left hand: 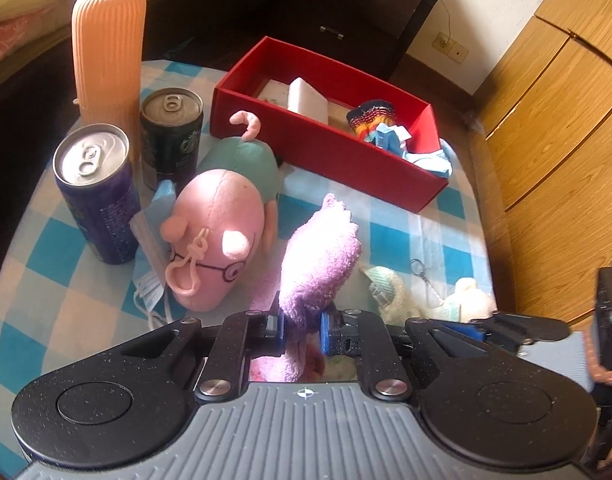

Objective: Organize soft objects
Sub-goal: 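Lift and carry the lilac sock and cream towel over the red box with both tools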

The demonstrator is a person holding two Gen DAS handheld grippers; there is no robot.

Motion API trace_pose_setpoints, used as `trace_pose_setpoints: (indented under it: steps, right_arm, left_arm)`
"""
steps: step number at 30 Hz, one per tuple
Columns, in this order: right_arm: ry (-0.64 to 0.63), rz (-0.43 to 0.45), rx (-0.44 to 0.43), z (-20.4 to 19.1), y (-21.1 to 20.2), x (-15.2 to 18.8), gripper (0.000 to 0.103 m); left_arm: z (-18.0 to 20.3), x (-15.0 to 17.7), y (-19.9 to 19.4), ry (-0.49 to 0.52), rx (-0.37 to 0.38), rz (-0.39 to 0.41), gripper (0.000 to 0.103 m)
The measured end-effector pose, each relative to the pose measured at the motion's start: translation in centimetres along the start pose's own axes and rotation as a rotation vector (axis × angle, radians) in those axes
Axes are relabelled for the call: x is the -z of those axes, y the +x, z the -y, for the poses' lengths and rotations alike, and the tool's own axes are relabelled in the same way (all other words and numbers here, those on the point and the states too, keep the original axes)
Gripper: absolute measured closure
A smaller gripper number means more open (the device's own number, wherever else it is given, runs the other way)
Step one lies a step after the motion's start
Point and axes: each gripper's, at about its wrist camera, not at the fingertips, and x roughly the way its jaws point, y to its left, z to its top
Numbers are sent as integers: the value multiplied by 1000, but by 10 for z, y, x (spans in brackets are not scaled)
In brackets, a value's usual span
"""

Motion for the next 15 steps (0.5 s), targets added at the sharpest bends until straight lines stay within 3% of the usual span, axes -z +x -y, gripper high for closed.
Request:
trace_pose_setpoints:
  steps: [2,3,4,5,6,15]
  right_arm:
    - [-14,-27,8,-2,9,1,56]
    - [-19,-51,23,-3,15,2,63]
    - [-11,-72,38,-2,20,4,73]
    - [-2,-96,41,-1,25,5,94]
    - [9,-107,35,0,27,6,103]
    - [119,6,-66,13,-10,2,103]
  left_arm:
    - [-1,1,-1,-7,21,-3,90]
    - [-2,1,-2,-11,30,-5,90]
    - [-3,0,-3,-16,39,-4,90]
    - [-3,0,-4,-20,46,-1,90]
    - [-4,0,-6,-22,50,3,90]
    - [-5,-5,-16,-47,101,24,88]
